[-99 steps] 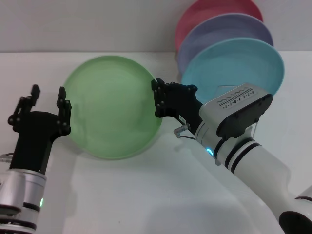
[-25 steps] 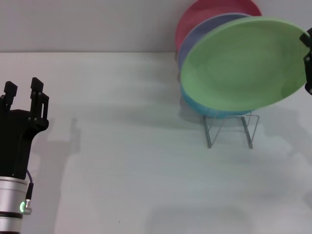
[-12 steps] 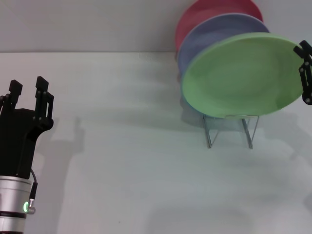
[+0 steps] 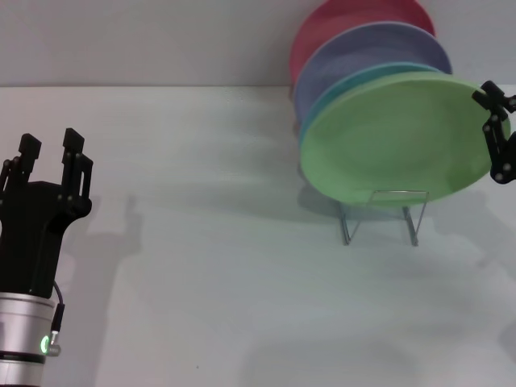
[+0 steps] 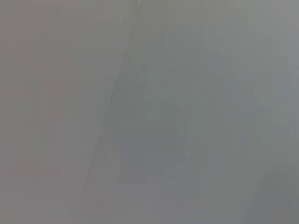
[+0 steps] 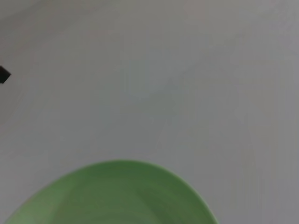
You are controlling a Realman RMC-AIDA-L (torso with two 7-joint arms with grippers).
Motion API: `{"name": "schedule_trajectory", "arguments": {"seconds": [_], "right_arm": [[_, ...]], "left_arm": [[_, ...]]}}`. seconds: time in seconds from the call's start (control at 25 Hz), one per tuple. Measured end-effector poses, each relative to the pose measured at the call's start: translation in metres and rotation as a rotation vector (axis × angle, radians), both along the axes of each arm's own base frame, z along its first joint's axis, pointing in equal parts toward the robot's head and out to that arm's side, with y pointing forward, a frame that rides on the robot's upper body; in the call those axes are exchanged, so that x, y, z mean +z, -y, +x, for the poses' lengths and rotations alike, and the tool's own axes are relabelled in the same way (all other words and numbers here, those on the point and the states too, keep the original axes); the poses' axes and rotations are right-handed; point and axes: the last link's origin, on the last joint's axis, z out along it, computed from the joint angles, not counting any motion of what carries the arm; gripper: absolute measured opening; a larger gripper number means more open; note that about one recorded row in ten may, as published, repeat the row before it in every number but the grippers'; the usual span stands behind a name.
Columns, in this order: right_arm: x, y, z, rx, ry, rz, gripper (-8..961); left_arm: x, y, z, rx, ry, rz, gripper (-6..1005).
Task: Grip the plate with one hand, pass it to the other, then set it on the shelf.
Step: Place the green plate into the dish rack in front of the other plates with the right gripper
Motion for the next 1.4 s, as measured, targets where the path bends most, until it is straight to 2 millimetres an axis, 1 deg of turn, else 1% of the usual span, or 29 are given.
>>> {"name": "schedule_trajectory", "arguments": {"seconds": [0.72,1.08,1.4], "right_arm": [[-0.009,0.007,0.008,-0.028,0.063,0.019,18],[-0.012,0.001,0.010,-0.059,0.070,0.008,19],[-0.014,0.000,0.010,-0.064,0.069,-0.018,46]], "left_arm": [[-0.001,0.002,0.002,-0.001,0.012,-0.005,548],[-0.002,0.001,0.003,-0.005,0.015,-0.006,548],[-0.002,0.001,0.004,-0.007,0.017,-0.006,547]]}}
